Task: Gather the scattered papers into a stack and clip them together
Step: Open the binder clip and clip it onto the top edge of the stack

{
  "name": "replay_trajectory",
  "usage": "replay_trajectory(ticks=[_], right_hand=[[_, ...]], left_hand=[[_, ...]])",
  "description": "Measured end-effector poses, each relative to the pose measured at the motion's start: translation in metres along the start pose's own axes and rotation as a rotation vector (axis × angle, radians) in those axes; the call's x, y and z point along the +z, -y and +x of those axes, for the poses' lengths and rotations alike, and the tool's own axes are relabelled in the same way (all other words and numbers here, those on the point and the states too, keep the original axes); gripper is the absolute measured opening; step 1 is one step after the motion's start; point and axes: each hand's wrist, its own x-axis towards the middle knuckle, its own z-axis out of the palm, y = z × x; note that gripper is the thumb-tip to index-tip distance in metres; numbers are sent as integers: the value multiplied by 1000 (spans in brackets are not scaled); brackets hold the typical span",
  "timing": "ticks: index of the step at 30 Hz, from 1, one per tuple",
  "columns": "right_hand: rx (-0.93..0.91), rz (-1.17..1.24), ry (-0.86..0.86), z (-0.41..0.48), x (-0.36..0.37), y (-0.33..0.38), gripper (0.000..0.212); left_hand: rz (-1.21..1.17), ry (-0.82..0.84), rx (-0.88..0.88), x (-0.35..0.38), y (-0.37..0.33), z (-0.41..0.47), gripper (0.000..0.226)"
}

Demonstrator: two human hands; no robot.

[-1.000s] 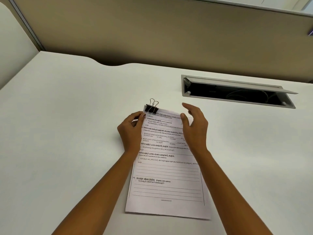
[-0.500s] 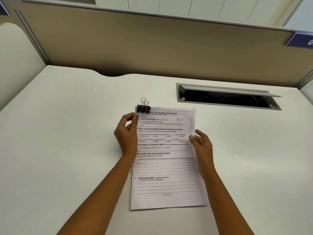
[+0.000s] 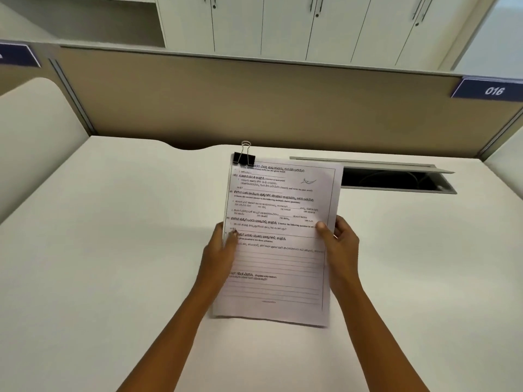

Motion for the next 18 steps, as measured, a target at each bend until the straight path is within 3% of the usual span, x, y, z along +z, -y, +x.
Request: replay_trajectory(ticks=[7, 11, 18], right_hand=[[52, -91, 160, -6, 3, -9, 25], [47, -271, 92, -7, 19, -32, 27], [-107, -362, 25, 42, 62, -22, 24]], left_hand=[[63, -192, 117, -6, 9, -7, 23], [144, -270, 135, -8, 9, 13, 25], [154, -346, 81, -11, 1, 81, 25]])
